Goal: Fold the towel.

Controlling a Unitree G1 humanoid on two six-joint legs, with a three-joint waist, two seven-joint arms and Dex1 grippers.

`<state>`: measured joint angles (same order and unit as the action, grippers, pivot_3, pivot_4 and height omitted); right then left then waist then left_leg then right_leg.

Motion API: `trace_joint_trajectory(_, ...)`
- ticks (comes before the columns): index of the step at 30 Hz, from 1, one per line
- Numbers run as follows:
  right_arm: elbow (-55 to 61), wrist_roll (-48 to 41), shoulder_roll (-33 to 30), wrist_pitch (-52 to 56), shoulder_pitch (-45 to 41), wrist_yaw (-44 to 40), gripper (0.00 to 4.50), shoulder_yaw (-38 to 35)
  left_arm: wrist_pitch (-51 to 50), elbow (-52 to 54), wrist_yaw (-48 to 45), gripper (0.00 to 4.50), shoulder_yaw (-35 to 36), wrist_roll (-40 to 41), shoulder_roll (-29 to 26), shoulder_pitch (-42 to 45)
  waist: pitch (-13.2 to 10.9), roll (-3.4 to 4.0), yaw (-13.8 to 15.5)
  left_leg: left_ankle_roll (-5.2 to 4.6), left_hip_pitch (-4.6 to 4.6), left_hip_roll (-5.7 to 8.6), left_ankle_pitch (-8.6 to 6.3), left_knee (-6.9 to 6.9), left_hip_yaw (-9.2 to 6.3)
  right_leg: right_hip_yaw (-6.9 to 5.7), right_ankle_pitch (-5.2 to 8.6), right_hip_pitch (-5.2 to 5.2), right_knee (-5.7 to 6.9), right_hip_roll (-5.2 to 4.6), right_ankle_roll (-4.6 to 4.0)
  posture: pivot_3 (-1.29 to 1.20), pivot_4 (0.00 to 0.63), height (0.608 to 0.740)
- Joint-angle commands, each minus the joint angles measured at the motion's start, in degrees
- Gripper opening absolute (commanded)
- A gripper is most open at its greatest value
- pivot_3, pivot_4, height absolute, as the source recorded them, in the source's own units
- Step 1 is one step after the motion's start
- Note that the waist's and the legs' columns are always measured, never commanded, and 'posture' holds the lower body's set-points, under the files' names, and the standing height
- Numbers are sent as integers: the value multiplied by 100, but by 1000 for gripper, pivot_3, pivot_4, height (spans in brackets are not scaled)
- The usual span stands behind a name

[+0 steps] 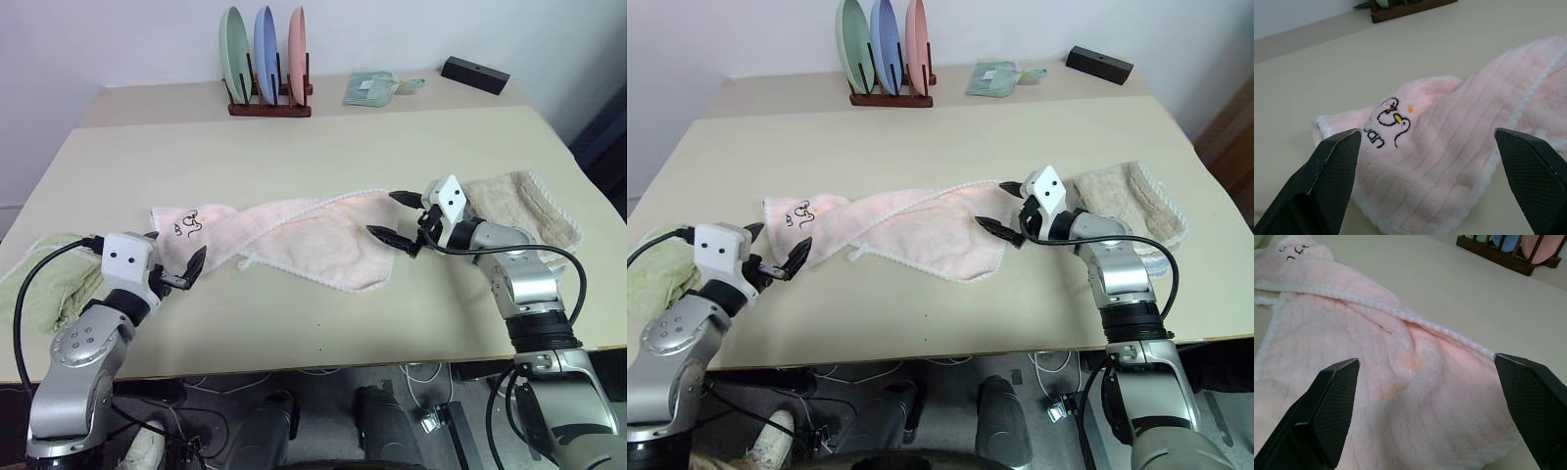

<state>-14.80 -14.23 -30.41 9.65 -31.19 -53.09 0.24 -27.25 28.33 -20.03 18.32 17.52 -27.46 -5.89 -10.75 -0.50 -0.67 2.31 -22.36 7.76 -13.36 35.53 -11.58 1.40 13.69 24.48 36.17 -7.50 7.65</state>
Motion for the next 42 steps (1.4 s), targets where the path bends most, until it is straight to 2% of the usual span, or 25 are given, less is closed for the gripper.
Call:
trace_joint_trajectory(1, 58, -9, 5, -113, -203, -2, 4500, -49, 78, 204, 38, 4447, 150, -25, -55, 12, 0, 0, 3, 0, 0, -1, 0, 0, 0, 0, 0, 0, 0, 1, 0, 0, 150, 738)
trace_joint_trajectory(13, 309, 39, 143, -45, -138, 124, 4500, 47, 188, 316, -299, 4447, -166, 18, -133, 57, 0, 0, 0, 0, 0, -8, 0, 0, 5, 3, -4, 0, -3, 8, -3, 0, 150, 738)
trace_joint_trajectory(16, 445, 20, 275, 11, -103, 178, 4500, 138, 113, 620, -573, 4447, -684, -178, -393, 16, 0, 0, -9, 1, 0, -14, 0, 0, 10, 7, -5, 2, -4, 13, -3, 0, 150, 738)
trace_joint_trajectory(19, 682, 7, 444, 98, 10, 279, 4500, 243, 70, 725, -797, 4447, -1245, -678, -912, -14, 0, 0, -3, 0, 0, -18, 0, 0, 16, 8, -7, 3, -4, 16, -6, 0, 150, 738)
trace_joint_trajectory(22, 965, -23, 472, 226, 161, 339, 4500, 255, 42, 440, -679, 4447, -1388, -1130, -1196, 2, 0, 1, 1, 0, 1, -22, -1, -2, 17, 10, -7, 3, -4, 19, -7, 0, 150, 738)
trace_joint_trajectory(29, 1578, -89, 350, 521, 653, 560, 4500, 107, 167, -432, -921, 4447, -1290, -1438, -1645, 220, 0, 1, 3, 0, 1, -27, -1, -4, 16, 10, -8, 5, -5, 23, -9, 0, 150, 738)
trace_joint_trajectory(39, 1669, -88, 492, 586, 590, 794, 4500, 177, 663, -1901, -1215, 4447, -1390, -1587, -1798, 805, 1, 3, -6, 2, 10, -45, 0, -11, 21, 11, -16, 5, -4, 38, -19, 0, 150, 738)
trace_joint_trajectory(42, 1673, -80, 490, 574, 558, 829, 4500, 169, 842, -2104, -1234, 3158, -1408, -1656, -1816, 873, 1, 3, -27, 4, 10, -48, 1, -13, 21, 11, -19, 6, -4, 41, -22, 0, 150, 738)
